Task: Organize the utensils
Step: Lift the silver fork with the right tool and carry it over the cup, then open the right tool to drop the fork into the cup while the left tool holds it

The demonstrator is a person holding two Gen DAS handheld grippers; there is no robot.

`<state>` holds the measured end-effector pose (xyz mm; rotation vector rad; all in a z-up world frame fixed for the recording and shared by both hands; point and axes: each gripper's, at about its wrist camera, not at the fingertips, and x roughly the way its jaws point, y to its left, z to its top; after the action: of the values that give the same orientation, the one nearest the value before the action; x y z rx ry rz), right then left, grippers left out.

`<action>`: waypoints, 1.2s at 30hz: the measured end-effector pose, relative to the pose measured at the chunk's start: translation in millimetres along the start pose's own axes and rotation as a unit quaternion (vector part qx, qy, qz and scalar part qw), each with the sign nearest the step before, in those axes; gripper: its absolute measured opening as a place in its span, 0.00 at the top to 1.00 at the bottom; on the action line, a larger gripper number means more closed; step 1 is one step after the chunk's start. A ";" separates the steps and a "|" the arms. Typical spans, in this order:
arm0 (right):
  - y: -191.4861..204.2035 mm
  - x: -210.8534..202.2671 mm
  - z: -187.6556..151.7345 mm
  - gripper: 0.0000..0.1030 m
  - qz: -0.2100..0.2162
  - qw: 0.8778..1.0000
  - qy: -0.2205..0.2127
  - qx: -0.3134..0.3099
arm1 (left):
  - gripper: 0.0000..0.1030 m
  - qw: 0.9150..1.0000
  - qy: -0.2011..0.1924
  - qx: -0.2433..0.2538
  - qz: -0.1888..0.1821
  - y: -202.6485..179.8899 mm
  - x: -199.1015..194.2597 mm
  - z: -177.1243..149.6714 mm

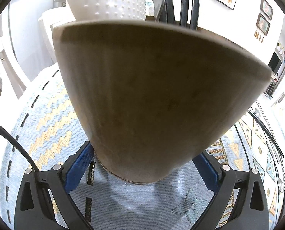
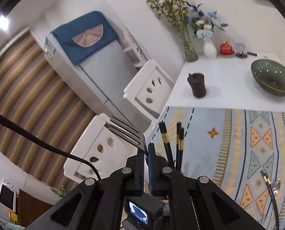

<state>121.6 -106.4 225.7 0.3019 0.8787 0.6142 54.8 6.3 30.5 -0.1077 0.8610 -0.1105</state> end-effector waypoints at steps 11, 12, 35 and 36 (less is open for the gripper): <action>-16.6 18.0 -6.5 0.92 -0.022 0.998 0.045 0.038 | 0.03 1.000 0.002 0.000 0.001 -4.8 -4.3 2.4; -19.1 17.1 -6.1 0.92 -0.020 0.998 0.046 0.044 | 0.03 1.000 0.002 -0.001 0.001 -4.7 -4.6 2.7; -20.1 15.9 -10.2 0.43 0.014 0.998 0.024 0.055 | 0.03 1.000 0.006 -0.001 0.002 -7.2 2.1 4.6; -22.3 11.7 -9.9 0.43 0.017 0.998 0.018 0.057 | 0.03 1.000 0.006 -0.001 0.002 -7.4 2.4 5.2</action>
<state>127.7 -116.8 201.5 0.4108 0.9474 0.6030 59.9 -1.1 33.1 -0.1072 0.8740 -0.1069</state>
